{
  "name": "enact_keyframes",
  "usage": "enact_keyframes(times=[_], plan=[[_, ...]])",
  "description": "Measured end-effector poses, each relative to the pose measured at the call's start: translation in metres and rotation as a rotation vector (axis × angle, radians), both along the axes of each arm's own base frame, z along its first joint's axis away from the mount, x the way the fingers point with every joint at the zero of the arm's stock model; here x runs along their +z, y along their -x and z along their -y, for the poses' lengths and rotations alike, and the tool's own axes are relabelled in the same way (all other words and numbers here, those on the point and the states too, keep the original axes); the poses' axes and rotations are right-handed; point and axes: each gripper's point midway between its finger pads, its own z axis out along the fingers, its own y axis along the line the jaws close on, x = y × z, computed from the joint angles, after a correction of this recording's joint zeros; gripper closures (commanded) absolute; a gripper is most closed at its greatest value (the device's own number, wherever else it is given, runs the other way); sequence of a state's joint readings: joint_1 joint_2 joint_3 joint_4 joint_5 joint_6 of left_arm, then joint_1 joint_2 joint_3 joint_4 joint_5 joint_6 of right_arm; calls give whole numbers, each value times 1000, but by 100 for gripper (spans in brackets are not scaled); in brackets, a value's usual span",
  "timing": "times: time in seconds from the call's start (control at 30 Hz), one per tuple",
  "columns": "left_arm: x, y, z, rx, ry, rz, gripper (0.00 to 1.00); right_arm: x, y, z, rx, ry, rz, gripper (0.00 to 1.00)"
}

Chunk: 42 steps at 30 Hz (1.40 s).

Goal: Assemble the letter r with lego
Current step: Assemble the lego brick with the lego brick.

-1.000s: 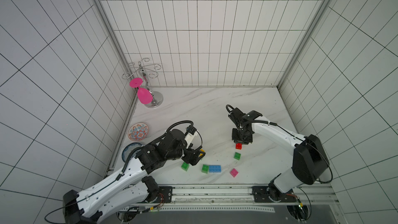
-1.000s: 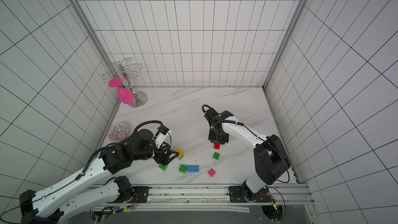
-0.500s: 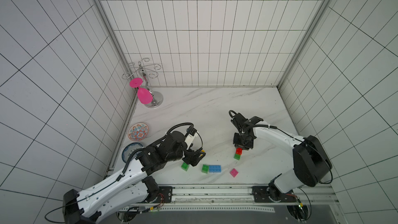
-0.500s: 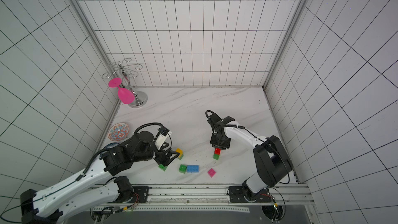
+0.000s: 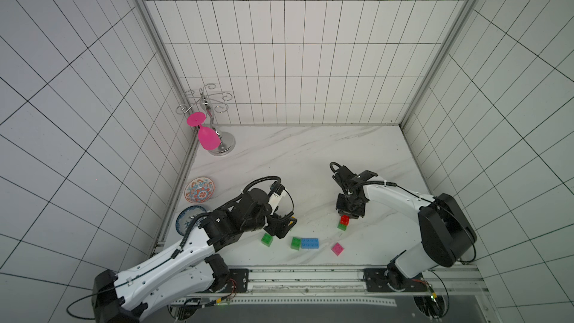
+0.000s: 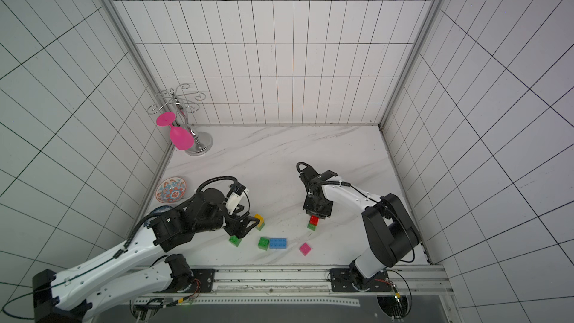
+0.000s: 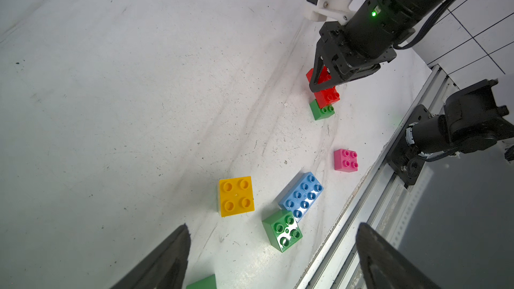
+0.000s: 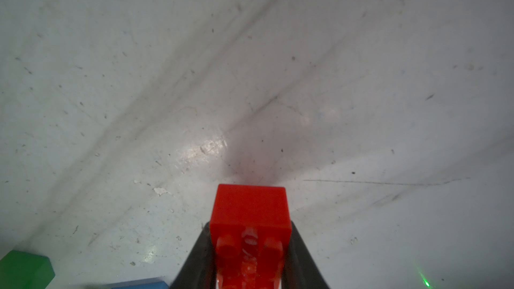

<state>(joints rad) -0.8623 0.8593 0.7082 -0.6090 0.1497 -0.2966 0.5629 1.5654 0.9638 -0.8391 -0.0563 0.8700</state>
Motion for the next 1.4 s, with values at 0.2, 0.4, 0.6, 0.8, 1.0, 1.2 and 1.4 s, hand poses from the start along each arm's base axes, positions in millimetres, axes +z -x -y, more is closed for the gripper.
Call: enact_keyframes(times=[0.2,0.4,0.6,0.8,1.0,1.2,1.4], plan=[[0,0,0,0,-1,-1,7,-1,0,1,-13,6,1,100],[0,-1,0,3,-3,1,7,-4,0,-1,-18,-1,17,100],[-2,-2,-1,7,-9,2,7,-5,-1,-2,-7,7,42,100],[-2,-3,-1,14,-14,5,7,-5,-2,-3,5,15,64,100],[-1,-5,-3,26,-14,14,6,-2,-3,-2,7,52,103,100],[-1,-7,-5,40,-22,24,7,1,3,-2,-33,79,195,100],[-1,-8,-6,46,-25,28,6,0,2,-3,-61,65,239,100]])
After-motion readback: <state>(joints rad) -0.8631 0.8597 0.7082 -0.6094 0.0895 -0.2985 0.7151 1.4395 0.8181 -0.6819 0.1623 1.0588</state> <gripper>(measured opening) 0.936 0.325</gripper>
